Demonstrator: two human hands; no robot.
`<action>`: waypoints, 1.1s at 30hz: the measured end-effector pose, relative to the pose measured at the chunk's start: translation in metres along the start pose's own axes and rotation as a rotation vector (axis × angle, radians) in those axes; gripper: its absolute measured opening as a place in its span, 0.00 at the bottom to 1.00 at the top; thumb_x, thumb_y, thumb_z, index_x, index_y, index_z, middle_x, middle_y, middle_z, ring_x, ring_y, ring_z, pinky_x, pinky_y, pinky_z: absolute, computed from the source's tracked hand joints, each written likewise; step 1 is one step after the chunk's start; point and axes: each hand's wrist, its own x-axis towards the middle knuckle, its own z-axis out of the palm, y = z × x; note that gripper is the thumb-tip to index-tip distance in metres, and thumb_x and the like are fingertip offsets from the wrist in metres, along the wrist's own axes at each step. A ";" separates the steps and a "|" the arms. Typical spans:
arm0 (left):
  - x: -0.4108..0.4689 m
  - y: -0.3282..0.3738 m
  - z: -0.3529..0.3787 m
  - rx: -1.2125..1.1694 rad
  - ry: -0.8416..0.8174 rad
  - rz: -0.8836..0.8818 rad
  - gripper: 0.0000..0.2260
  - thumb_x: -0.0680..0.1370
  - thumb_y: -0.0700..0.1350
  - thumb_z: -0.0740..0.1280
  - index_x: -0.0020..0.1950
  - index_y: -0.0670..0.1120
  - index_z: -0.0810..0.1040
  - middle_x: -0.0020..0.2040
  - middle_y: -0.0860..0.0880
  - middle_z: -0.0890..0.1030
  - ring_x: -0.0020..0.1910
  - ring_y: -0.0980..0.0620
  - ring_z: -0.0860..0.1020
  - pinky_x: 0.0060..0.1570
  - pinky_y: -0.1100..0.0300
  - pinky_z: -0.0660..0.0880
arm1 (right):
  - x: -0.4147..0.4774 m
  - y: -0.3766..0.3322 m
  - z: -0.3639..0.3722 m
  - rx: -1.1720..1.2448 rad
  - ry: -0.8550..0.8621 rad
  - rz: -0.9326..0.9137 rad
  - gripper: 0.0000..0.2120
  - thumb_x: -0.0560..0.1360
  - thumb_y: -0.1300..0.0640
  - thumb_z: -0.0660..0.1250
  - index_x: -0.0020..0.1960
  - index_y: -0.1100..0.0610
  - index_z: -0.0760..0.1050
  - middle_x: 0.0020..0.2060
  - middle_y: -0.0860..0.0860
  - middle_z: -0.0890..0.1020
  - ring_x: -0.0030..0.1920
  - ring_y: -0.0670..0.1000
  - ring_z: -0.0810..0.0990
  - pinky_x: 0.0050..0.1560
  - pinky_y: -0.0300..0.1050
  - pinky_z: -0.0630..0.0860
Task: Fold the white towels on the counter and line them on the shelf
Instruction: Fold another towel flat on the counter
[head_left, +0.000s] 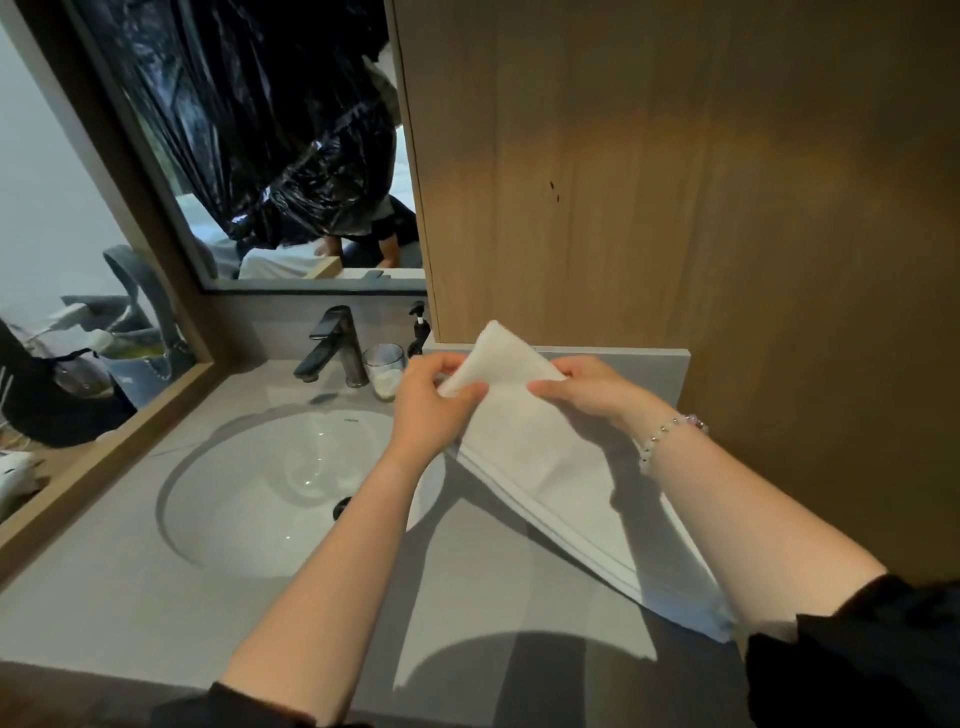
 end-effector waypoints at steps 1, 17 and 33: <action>0.006 0.009 0.002 -0.018 0.042 0.018 0.17 0.71 0.44 0.73 0.59 0.47 0.75 0.55 0.50 0.72 0.51 0.53 0.73 0.50 0.64 0.70 | -0.002 -0.006 -0.009 0.023 0.043 -0.026 0.04 0.75 0.57 0.69 0.41 0.54 0.78 0.36 0.48 0.80 0.37 0.47 0.77 0.40 0.38 0.72; 0.039 0.137 0.068 -0.415 -0.095 0.063 0.17 0.77 0.47 0.67 0.61 0.43 0.66 0.56 0.51 0.73 0.54 0.54 0.73 0.53 0.61 0.69 | -0.054 -0.097 -0.124 0.334 0.600 -0.267 0.04 0.75 0.56 0.68 0.48 0.55 0.78 0.45 0.50 0.82 0.50 0.52 0.81 0.52 0.44 0.78; -0.003 0.252 0.086 -0.607 -0.243 0.340 0.16 0.79 0.48 0.64 0.62 0.42 0.70 0.52 0.52 0.74 0.48 0.56 0.73 0.39 0.71 0.69 | -0.183 -0.120 -0.170 0.458 0.983 -0.294 0.11 0.76 0.53 0.67 0.57 0.55 0.75 0.54 0.51 0.80 0.54 0.50 0.80 0.56 0.45 0.77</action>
